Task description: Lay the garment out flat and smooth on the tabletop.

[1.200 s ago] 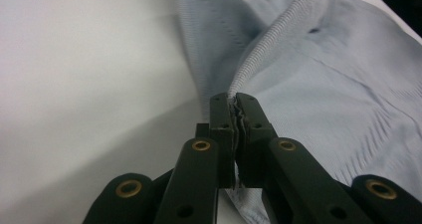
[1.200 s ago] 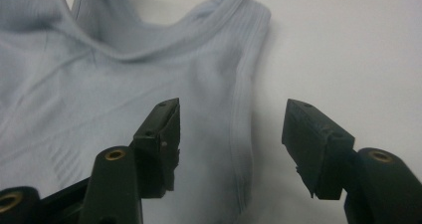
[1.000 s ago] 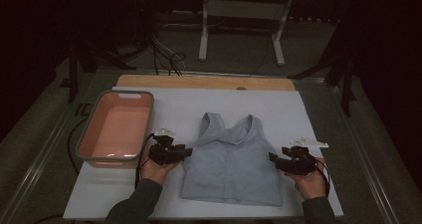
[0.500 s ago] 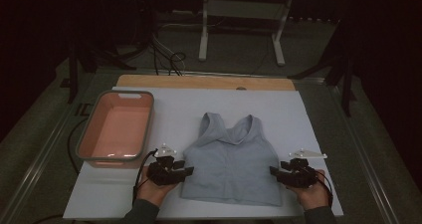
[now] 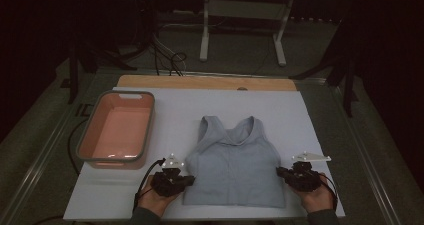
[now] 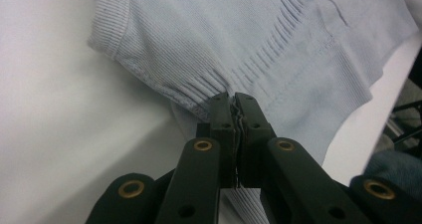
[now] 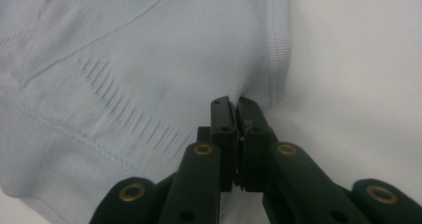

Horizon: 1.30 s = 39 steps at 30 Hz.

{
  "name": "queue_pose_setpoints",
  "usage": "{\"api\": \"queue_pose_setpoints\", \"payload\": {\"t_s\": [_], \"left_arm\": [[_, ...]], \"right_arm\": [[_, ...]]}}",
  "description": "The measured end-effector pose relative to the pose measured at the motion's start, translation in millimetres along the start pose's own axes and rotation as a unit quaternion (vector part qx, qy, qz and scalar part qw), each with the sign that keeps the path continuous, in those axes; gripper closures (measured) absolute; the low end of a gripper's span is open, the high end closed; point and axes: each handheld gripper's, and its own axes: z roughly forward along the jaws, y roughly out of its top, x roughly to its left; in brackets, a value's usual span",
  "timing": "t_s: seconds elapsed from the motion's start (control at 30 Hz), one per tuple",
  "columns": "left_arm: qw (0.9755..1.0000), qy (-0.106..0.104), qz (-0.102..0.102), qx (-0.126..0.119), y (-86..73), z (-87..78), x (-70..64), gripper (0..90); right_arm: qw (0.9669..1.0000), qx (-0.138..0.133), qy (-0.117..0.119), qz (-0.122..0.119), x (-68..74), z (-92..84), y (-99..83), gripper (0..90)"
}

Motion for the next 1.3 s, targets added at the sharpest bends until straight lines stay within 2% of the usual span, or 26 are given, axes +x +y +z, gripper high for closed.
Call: {"api": "queue_pose_setpoints", "payload": {"t_s": [0.07,0.23,0.27,0.3,0.4,0.43,0.5,0.63,0.7,0.77,0.8,0.83,0.9,0.93,0.97,1.03,1.07,1.13,1.2,1.23,1.27,1.3], "left_arm": [[0.9999,-0.009,-0.005,-0.002,-2.6,-1.5,-3.3,89.2],[0.9998,-0.021,0.001,0.002,-4.8,-3.6,-5.1,87.7],[0.9998,-0.009,0.009,-0.015,-0.6,-6.5,-2.5,76.7],[0.9996,-0.002,0.011,-0.025,2.4,-8.3,-1.2,70.4],[0.9979,0.021,0.010,-0.061,14.1,-11.2,3.9,60.3],[0.9979,0.021,0.010,-0.061,14.1,-11.2,3.9,59.0],[0.9962,0.044,0.016,-0.074,26.8,-10.1,9.5,56.6],[0.9944,0.051,0.023,-0.090,48.2,-2.1,17.1,54.5],[0.9943,0.052,0.027,-0.089,58.6,4.6,20.2,55.0],[0.9949,0.055,0.031,-0.078,66.9,12.9,24.2,57.6],[0.9953,0.058,0.029,-0.072,69.7,16.6,27.2,59.3],[0.9962,0.052,0.021,-0.067,72.2,20.5,31.7,62.4],[0.9977,0.031,0.007,-0.060,73.6,25.1,38.1,77.7],[0.9980,0.027,0.003,-0.057,73.4,26.4,41.0,84.9],[0.9982,0.027,0.001,-0.054,73.3,26.6,43.7,87.7],[0.9981,0.029,-0.006,-0.054,73.0,26.9,45.4,89.1],[0.9977,0.037,-0.024,-0.051,71.4,25.4,52.3,89.1],[0.9973,0.044,-0.036,-0.045,69.6,25.4,56.9,89.4],[0.9973,0.042,-0.045,-0.040,66.7,26.4,59.6,88.9],[0.9970,0.043,-0.053,-0.037,65.0,26.4,59.9,87.9],[0.9957,0.055,-0.064,-0.039,63.2,26.3,59.7,85.9],[0.9948,0.059,-0.073,-0.039,61.3,24.8,60.3,79.1]], "right_arm": [[1.0000,-0.001,0.000,0.002,-0.7,-4.5,-2.8,87.6],[1.0000,-0.002,0.001,0.003,-2.0,-10.9,-8.8,87.7],[1.0000,-0.004,0.003,0.002,-2.1,-12.8,-10.9,87.6],[1.0000,-0.004,0.004,0.001,-2.6,-12.5,-10.9,87.6],[1.0000,-0.005,0.005,0.000,-2.2,-11.4,-9.3,87.3],[1.0000,-0.005,0.005,0.000,-2.2,-11.4,-9.3,87.3],[1.0000,-0.006,0.004,-0.002,-1.1,-11.1,-8.5,87.3],[1.0000,-0.005,0.005,-0.002,-1.2,-10.5,-8.4,87.3],[1.0000,-0.006,0.005,-0.002,-1.0,-10.7,-8.3,87.3],[1.0000,-0.007,0.005,-0.003,-1.0,-11.1,-8.3,87.3],[1.0000,-0.007,0.005,-0.003,-1.0,-10.9,-8.3,87.3],[1.0000,-0.006,0.005,-0.002,-0.9,-10.8,-8.3,87.2],[1.0000,-0.007,0.006,-0.002,-1.3,-10.8,-8.5,87.3],[1.0000,-0.007,0.006,-0.002,-1.4,-11.0,-8.5,87.3],[1.0000,-0.007,0.006,-0.002,-1.4,-11.1,-8.5,87.3],[1.0000,-0.007,0.006,-0.002,-1.4,-11.2,-8.5,87.4],[1.0000,-0.007,0.005,-0.002,-1.4,-11.2,-8.5,87.4],[1.0000,-0.004,0.004,-0.002,-1.1,-11.4,-8.6,87.5],[1.0000,-0.003,0.005,-0.003,-0.9,-11.0,-8.5,87.5],[1.0000,-0.002,0.004,-0.004,-0.6,-10.9,-8.4,87.5],[1.0000,-0.002,0.003,-0.004,-0.6,-10.9,-8.4,87.5],[1.0000,0.000,0.000,-0.003,-0.7,-10.8,-8.3,87.3]]}}
